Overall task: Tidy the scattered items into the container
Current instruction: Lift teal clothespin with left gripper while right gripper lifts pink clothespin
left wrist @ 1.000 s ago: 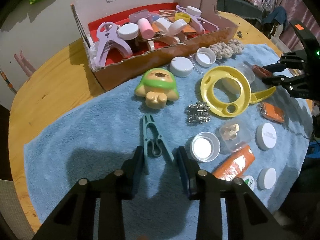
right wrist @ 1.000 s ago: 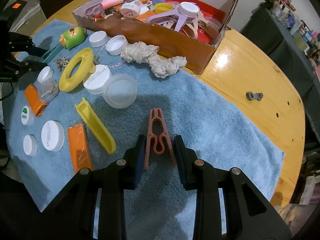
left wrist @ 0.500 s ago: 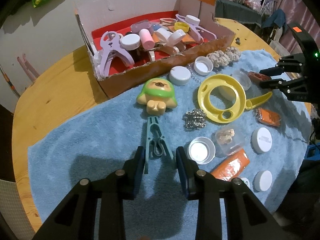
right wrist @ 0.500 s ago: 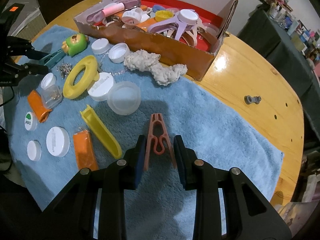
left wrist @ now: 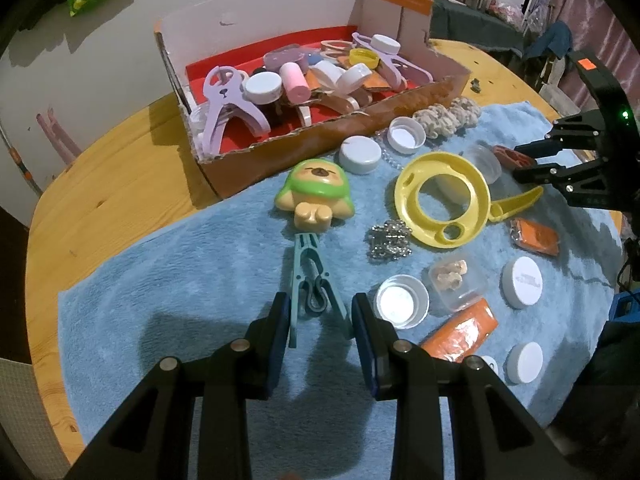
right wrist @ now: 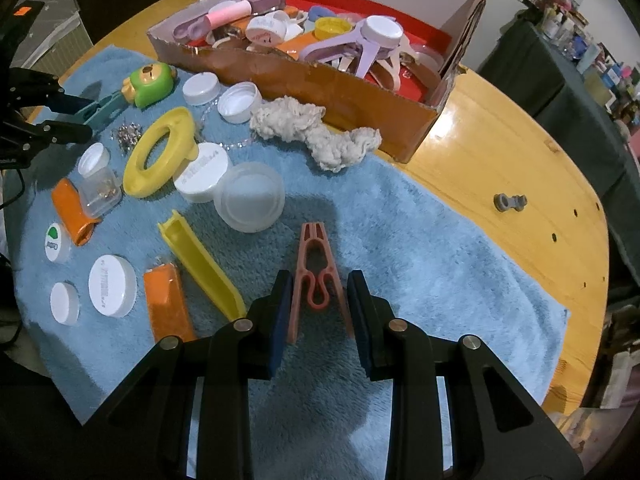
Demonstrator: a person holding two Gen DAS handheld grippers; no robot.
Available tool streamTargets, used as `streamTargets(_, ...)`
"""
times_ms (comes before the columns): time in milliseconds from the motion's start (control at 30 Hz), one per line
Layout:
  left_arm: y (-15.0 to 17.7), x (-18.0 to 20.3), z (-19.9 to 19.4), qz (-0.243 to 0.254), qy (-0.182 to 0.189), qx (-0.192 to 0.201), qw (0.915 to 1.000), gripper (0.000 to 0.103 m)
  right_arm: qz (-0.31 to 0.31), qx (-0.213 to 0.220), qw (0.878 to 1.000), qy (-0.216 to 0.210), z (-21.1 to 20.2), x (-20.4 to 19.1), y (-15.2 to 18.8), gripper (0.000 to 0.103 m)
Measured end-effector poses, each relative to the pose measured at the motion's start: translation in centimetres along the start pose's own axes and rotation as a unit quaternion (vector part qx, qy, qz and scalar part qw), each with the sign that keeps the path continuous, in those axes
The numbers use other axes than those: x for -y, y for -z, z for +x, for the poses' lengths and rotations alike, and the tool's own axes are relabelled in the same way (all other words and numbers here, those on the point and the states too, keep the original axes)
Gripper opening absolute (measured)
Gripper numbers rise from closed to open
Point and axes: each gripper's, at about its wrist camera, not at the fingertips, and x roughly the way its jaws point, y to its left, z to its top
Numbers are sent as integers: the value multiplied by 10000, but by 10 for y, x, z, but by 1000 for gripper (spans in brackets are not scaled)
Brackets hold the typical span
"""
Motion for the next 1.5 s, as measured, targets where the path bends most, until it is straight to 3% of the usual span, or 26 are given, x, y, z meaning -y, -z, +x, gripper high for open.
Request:
streamTargets(467, 0, 3, 0, 17, 24, 31, 10000, 34, -67, 87, 9999, 43, 0, 0, -6, 27)
streamTargets(733, 2, 3, -2, -87, 87, 107, 9999, 34, -14, 639, 9973, 364, -8, -10, 12, 22)
streamTargets(933, 1, 0, -2, -206, 120, 170, 9996, 34, 632, 1069, 9920, 242, -6, -9, 25, 22)
streamTargets(1133, 1, -2, -4, -292, 89, 289, 9991, 34, 881, 1333, 9871, 115, 6, -7, -5, 22)
streamTargets(1500, -2, -6, -11, -456, 88, 538, 9975, 34, 1164, 1782, 9771, 40, -13, -5, -9, 22)
